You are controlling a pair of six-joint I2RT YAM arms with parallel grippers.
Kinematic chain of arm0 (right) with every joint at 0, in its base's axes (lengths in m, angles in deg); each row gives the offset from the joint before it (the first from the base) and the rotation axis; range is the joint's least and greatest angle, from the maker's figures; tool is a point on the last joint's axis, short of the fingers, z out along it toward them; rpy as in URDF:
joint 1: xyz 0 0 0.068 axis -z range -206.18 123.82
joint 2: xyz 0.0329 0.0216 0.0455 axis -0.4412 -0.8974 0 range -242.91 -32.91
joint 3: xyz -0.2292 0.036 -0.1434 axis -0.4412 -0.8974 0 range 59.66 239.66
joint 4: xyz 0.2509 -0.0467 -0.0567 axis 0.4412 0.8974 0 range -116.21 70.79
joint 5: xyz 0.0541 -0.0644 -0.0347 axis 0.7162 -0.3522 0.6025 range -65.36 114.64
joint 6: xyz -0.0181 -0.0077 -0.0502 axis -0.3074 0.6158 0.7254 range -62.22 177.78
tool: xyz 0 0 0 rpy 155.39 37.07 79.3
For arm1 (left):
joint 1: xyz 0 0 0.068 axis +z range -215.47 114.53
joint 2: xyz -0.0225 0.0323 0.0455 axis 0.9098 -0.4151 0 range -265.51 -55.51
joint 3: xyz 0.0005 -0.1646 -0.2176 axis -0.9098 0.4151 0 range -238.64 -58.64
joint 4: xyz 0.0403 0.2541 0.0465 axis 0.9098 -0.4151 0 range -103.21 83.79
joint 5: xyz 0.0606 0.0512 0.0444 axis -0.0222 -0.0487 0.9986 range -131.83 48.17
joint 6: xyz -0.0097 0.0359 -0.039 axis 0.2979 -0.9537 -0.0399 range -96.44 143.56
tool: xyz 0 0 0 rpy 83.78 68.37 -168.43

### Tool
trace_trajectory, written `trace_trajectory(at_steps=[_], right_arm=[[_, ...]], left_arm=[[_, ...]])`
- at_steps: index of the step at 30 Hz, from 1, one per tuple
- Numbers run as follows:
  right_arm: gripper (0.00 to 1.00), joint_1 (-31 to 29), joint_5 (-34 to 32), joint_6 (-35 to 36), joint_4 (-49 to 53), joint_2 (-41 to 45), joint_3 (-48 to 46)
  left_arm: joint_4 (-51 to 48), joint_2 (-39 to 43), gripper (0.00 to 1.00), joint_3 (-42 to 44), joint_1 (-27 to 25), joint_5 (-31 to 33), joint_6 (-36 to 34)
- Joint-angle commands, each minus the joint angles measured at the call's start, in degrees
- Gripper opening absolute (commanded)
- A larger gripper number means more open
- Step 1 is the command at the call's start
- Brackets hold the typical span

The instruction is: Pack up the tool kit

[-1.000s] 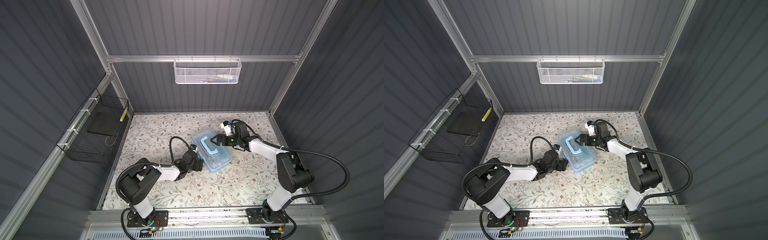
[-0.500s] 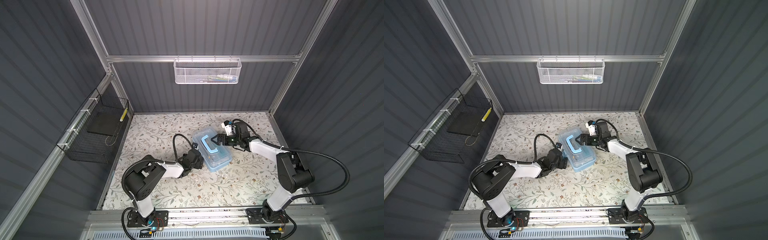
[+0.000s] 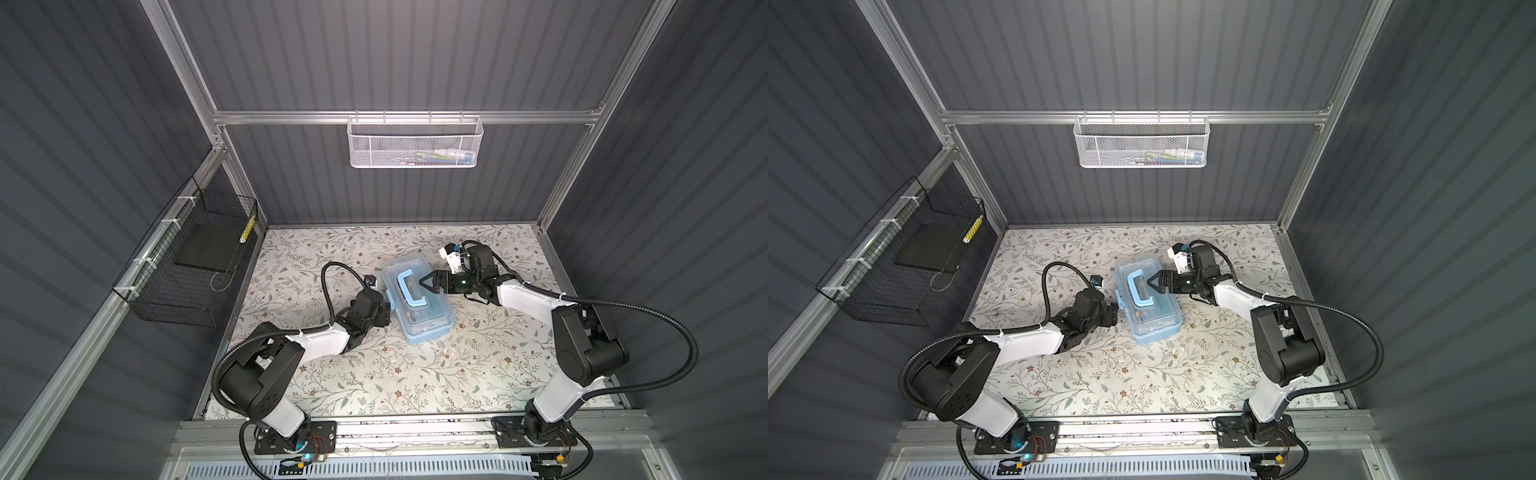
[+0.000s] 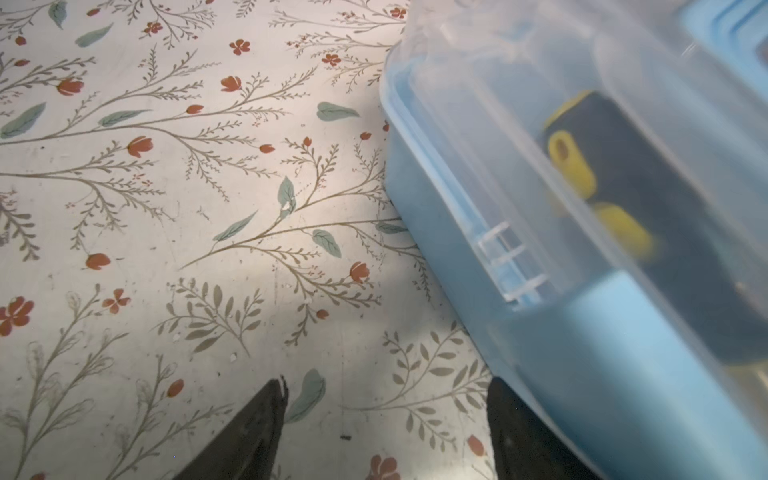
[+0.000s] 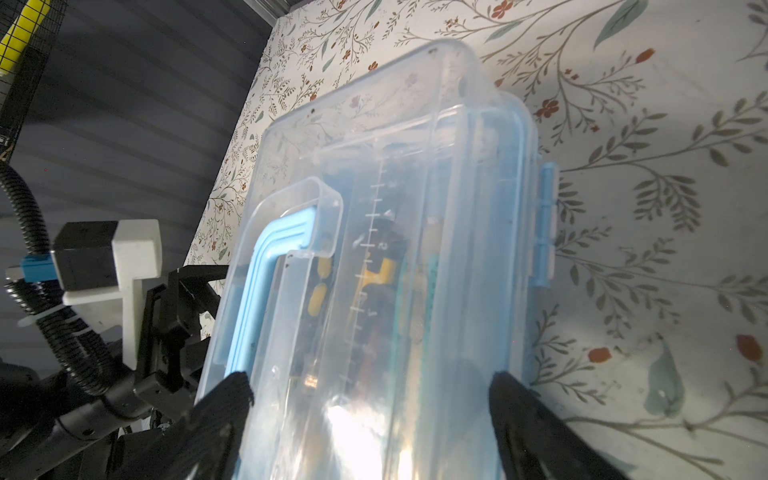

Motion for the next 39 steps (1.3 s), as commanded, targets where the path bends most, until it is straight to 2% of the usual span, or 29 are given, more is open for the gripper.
trace_trajectory(at_steps=[1,10,14,18,27,39], right_arm=[[0.92,-0.7,1.7,-0.7,3.7,0.2,-2.0],[0.92,-0.7,1.6,-0.6,4.0,1.0,-2.1],[0.92,-0.8,1.7,-0.6,3.9,0.9,-2.1],[0.92,-0.8,1.8,-0.7,3.8,0.9,-2.1],[0.92,-0.8,1.8,-0.6,4.2,1.1,-2.1],[0.92,-0.9,2.0,-0.8,4.1,0.9,-2.1]], left_arm=[[-0.4,2.5,0.77,0.1,-0.2,-1.6,-0.3],[6.0,2.5,0.76,1.6,-0.2,-8.9,2.4],[9.1,3.2,0.66,3.1,0.2,-11.4,4.7],[14.0,3.3,0.63,5.2,0.6,-14.8,8.1],[22.3,3.4,0.57,9.7,2.9,-17.0,11.5],[26.4,3.6,0.55,11.6,4.1,-17.8,13.5]])
